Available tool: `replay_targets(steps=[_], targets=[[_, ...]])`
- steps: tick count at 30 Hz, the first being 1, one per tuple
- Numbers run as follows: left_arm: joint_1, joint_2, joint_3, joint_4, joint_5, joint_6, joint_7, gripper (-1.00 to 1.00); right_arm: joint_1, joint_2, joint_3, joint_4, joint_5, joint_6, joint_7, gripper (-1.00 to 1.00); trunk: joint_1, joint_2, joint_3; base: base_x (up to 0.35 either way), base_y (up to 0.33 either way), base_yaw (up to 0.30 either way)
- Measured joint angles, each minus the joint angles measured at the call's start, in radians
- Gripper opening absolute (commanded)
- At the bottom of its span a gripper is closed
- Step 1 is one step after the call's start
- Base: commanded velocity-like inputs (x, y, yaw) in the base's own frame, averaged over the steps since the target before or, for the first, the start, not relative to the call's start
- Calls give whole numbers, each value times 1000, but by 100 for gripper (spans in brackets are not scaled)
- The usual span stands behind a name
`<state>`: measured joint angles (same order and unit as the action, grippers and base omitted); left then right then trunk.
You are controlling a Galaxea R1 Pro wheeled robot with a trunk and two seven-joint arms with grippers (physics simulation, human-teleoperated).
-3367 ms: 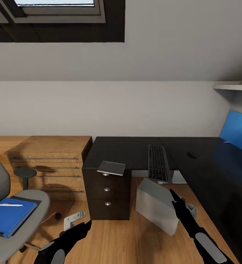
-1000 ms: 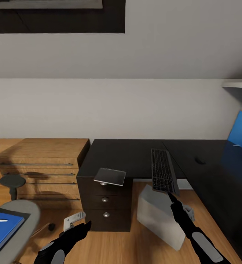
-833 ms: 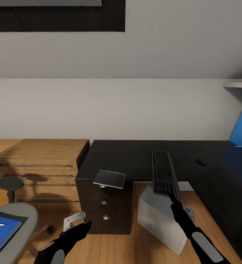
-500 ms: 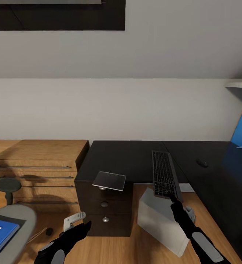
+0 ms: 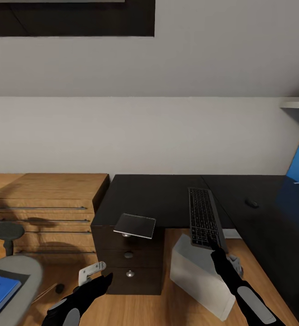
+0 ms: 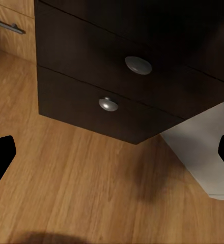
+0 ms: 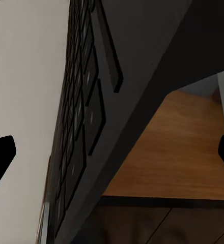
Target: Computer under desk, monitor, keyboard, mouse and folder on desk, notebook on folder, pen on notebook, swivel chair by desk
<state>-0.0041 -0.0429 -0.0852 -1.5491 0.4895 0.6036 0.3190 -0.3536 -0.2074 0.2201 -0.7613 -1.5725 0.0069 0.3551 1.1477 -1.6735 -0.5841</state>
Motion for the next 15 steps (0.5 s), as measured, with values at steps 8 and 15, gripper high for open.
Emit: replay_targets(steps=[8,15], targets=[[0,0,0,0,0,0,-1,100,0,0,0,0,0,0,0,100,0,0,0,49,0,0],[0,0,0,2,0,0,0,100,0,0,0,0,0,0,0,100,0,0,0,54,0,0]])
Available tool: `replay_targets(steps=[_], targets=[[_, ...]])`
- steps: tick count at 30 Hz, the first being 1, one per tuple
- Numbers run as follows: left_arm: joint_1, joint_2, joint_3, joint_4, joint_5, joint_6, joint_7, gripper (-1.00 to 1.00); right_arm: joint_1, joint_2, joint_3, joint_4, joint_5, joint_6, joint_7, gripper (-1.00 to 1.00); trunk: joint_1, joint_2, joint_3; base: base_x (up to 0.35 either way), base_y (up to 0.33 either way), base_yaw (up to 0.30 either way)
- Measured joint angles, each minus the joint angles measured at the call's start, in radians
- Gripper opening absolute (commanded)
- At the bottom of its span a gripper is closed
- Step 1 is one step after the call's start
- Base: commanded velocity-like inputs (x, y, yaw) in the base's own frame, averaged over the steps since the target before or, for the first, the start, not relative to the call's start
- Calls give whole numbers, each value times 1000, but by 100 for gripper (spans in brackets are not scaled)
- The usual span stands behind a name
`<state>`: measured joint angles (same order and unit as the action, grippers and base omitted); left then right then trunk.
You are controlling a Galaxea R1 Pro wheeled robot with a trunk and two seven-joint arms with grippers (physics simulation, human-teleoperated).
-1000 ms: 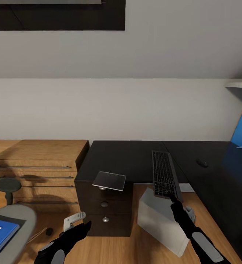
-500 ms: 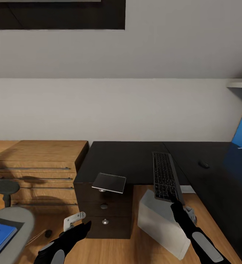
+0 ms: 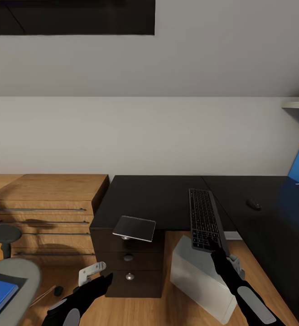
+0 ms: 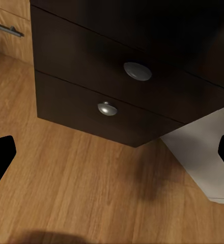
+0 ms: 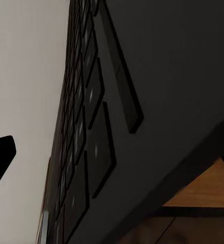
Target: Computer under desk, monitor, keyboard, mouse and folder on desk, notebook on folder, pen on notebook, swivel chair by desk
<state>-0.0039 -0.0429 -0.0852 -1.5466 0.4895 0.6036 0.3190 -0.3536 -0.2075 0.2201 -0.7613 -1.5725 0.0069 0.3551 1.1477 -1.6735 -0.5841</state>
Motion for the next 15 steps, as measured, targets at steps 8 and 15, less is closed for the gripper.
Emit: replay_targets(steps=[8,15], targets=[[0,0,0,0,0,0,0,100,0,0,0,0,0,0,0,100,0,0,0,2,0,0],[0,0,0,0,0,1,0,100,0,0,0,0,0,0,0,100,0,0,0,0,0,0]])
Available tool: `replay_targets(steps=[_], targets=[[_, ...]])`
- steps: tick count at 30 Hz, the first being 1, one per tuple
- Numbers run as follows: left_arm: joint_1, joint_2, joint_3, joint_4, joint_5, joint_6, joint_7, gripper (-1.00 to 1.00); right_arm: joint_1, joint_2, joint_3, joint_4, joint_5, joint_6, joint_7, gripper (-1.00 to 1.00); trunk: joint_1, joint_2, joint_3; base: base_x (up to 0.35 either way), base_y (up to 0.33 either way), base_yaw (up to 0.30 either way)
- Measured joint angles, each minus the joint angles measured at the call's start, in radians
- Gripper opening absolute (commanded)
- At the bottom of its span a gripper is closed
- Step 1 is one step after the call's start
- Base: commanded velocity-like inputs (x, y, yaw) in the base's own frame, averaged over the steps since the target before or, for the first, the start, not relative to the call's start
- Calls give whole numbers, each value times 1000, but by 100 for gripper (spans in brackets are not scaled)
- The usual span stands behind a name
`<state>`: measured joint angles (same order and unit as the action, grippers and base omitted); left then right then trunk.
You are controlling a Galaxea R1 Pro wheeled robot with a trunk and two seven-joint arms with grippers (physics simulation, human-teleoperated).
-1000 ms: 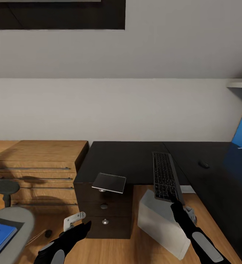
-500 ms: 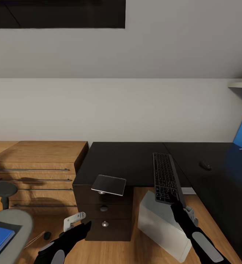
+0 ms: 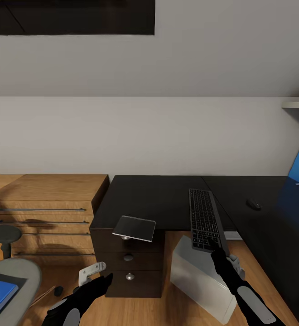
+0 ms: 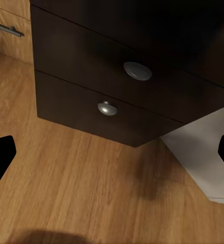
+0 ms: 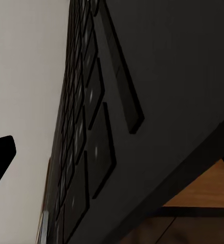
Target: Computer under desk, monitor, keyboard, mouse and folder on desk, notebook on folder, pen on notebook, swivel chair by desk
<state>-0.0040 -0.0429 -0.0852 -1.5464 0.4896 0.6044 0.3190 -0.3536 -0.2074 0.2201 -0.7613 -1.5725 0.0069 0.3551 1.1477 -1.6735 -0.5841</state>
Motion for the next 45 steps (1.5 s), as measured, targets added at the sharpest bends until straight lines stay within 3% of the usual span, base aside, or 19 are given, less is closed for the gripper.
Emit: replay_targets(steps=[1,2,24,38,43,45], targets=[[0,0,0,0,0,0,0,100,0,0,0,0,0,0,0,100,0,0,0,0,0,0],[0,0,0,1,0,0,0,100,0,0,0,-1,0,0,0,-100,0,0,0,0,0,0],[0,0,0,5,-1,0,0,100,0,0,-1,-6,1,0,1,-100,-8,14,6,0,0,0],[0,-2,-1,24,-8,-9,5,100,3,-8,-8,-223,3,-2,-53,-100,-61,112,50,0,0,0],[0,-5,-9,52,-9,-22,6,100,9,-10,-10,-349,3,-2,-165,-100,-80,147,66,0,0,0],[0,-5,-30,59,-9,-37,7,100,24,-12,-10,-418,4,0,-226,-100,-88,161,72,0,0,0]])
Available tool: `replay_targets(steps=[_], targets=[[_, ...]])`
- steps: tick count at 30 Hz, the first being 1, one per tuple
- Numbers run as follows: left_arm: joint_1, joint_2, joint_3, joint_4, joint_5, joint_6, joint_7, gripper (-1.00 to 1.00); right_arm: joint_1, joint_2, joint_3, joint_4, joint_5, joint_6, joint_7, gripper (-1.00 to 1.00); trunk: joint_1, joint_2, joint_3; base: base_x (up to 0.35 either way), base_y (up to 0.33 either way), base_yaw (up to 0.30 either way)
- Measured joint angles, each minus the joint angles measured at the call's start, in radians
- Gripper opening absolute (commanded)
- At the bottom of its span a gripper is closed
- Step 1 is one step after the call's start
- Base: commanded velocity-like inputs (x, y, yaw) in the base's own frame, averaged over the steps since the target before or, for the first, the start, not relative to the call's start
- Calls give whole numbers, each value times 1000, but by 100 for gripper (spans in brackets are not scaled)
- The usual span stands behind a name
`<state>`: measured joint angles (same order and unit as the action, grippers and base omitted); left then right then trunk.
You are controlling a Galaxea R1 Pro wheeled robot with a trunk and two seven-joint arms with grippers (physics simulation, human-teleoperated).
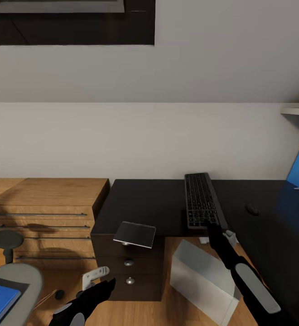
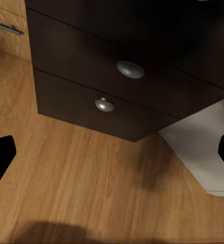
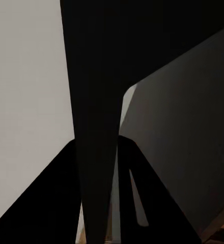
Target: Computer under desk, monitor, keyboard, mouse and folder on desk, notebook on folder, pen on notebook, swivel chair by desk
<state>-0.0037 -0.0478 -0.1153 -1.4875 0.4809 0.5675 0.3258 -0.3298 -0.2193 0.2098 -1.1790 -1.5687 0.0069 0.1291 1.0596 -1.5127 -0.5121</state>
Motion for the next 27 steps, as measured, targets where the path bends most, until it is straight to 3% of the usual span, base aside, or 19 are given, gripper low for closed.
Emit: replay_targets(steps=[5,11,15,16,17,19,27], targets=[[1,2,-35,24,0,-63,-2,100,64,-3,0,-166,-1,5,-72,-100,-19,35,16,0,0,0],[55,7,-40,114,-5,-202,-5,100,98,-5,-1,-226,-1,7,-89,-100,-42,77,34,0,0,0],[76,23,-40,190,-19,-283,-7,100,113,-5,-1,-230,-1,8,-88,-100,-58,105,47,0,0,0],[79,27,-40,221,-21,-314,-8,100,117,-5,-1,-230,-1,9,-88,-100,-61,112,50,0,0,0],[85,35,-41,333,-38,-448,-8,100,130,-4,1,-230,-2,7,-88,-100,-65,119,53,0,0,0],[86,35,-42,373,-69,-490,-8,100,132,-3,2,-231,-1,7,-86,-100,-73,133,59,0,0,0],[86,37,-41,378,-73,-495,-8,100,132,-2,2,-228,-1,2,-87,-100,-103,189,85,-209,0,0]])
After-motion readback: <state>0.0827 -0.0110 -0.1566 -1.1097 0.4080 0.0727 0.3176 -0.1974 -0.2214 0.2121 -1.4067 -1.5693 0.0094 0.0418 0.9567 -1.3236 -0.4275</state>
